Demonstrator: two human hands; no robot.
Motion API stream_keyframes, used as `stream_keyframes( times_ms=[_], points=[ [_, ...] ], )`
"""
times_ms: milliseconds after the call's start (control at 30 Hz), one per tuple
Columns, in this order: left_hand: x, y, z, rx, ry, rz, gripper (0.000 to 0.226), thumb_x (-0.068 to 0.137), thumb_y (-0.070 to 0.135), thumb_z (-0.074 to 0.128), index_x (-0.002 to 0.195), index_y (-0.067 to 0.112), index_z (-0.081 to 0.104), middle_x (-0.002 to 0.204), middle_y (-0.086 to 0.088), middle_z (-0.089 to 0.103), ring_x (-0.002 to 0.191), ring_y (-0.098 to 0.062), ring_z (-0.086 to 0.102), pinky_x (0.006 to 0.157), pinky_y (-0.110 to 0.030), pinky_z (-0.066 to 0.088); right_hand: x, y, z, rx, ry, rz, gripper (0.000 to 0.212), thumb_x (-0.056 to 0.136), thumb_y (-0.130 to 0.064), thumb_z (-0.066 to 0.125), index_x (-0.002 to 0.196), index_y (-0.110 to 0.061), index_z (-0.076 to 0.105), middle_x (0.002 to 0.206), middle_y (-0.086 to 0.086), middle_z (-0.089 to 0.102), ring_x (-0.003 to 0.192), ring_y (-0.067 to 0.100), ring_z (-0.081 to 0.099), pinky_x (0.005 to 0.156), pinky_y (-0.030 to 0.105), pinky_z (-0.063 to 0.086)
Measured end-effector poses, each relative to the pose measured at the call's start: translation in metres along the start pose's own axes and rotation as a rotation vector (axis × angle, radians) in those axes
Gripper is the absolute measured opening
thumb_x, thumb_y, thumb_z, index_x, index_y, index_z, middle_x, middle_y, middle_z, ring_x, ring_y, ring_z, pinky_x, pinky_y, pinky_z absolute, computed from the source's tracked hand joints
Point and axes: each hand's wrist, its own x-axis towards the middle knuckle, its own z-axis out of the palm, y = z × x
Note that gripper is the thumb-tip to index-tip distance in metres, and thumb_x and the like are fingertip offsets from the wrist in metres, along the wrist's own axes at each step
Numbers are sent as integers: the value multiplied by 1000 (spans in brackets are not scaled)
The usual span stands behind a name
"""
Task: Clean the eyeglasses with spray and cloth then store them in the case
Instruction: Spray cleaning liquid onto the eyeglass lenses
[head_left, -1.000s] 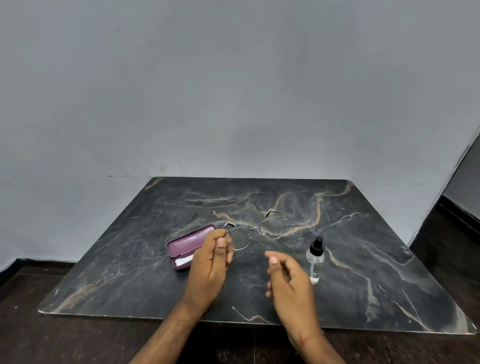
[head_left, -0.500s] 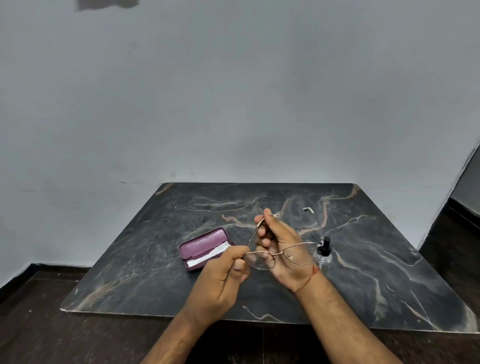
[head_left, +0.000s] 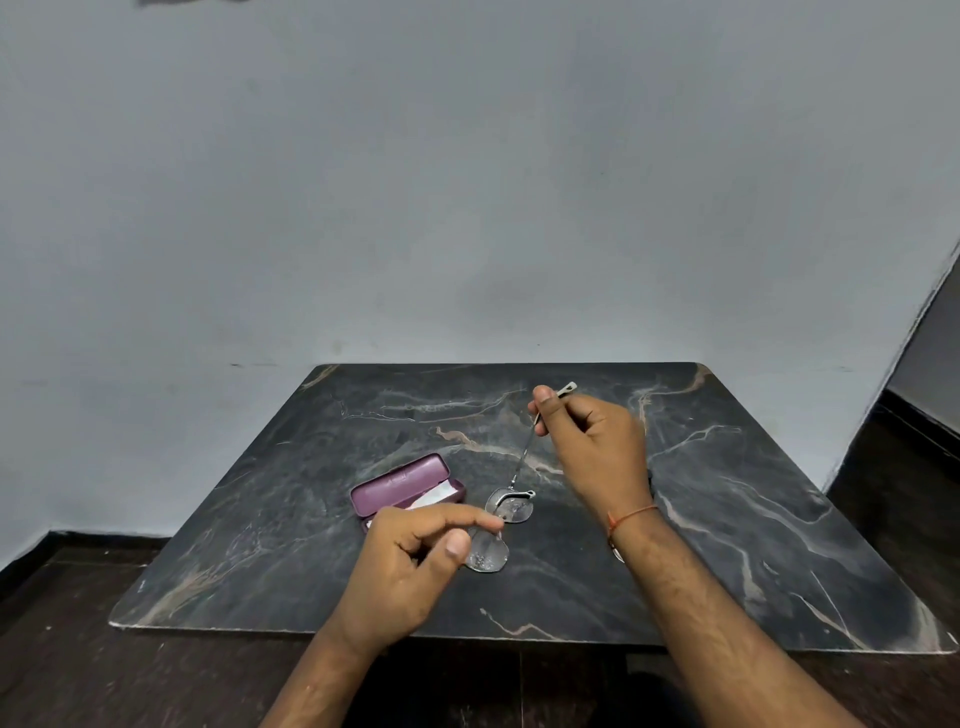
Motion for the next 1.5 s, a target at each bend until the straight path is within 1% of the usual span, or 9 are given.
stream_keyframes(
  times_ms=[167,333,467,633,800,967,1133,1333,1500],
  points=[
    [-2,-13,5,133,15,-53,27,95,44,74,121,41,81,50,12,43,51,-5,37,55,-24,37,3,14,-3,-259,131,-232,52,103,-53,61,70,-14,74,62,-1,69,61,15,66,60,33,50],
    [-2,-32,3,244,38,-160,29,92,45,79,121,46,80,50,11,46,54,0,43,61,-23,48,3,12,-8,-408,210,-362,53,104,-35,68,57,-24,45,52,-8,39,48,11,38,52,15,31],
    [0,-46,5,343,35,-211,14,95,38,83,107,46,84,50,12,48,53,1,47,61,-28,50,5,19,-10,-421,214,-346,50,103,-33,70,58,-15,59,52,-6,46,49,16,45,51,19,28],
    [7,-61,11,308,114,-201,6,100,37,77,103,39,81,57,10,46,57,-1,42,60,-22,41,9,34,-15,-377,181,-215,53,104,-45,66,63,-12,68,53,0,59,54,20,58,58,39,48],
    [13,-72,16,186,276,-202,28,100,65,58,107,40,71,87,-6,71,71,-17,61,71,-40,53,7,40,-24,-332,131,-2,47,100,-56,64,69,-23,78,60,-13,72,59,7,68,54,14,46],
    [22,-78,28,229,361,-188,12,110,38,56,105,35,66,96,10,73,80,-15,66,73,-18,49,9,42,-23,-323,119,27,45,100,-55,66,70,-24,78,61,-10,74,59,9,68,57,14,48],
    [24,-88,35,236,374,-213,10,107,35,56,105,35,66,94,12,71,78,-13,63,70,-24,50,10,37,-29,-337,61,-13,24,95,-46,76,104,-26,85,83,-18,76,73,-8,65,73,2,47],
    [16,-103,39,217,369,-284,13,108,34,57,106,30,68,93,15,73,78,-7,65,72,-28,53,-1,40,-62,-428,18,-174,51,93,-45,78,140,-35,64,121,-20,67,114,7,55,102,35,49],
    [13,-108,39,287,345,-279,14,107,40,55,105,32,67,97,20,74,83,-11,68,71,-27,52,-48,73,-86,-298,113,-11,74,94,-44,77,157,-42,38,149,-21,45,134,12,52,106,52,54]
  ],
)
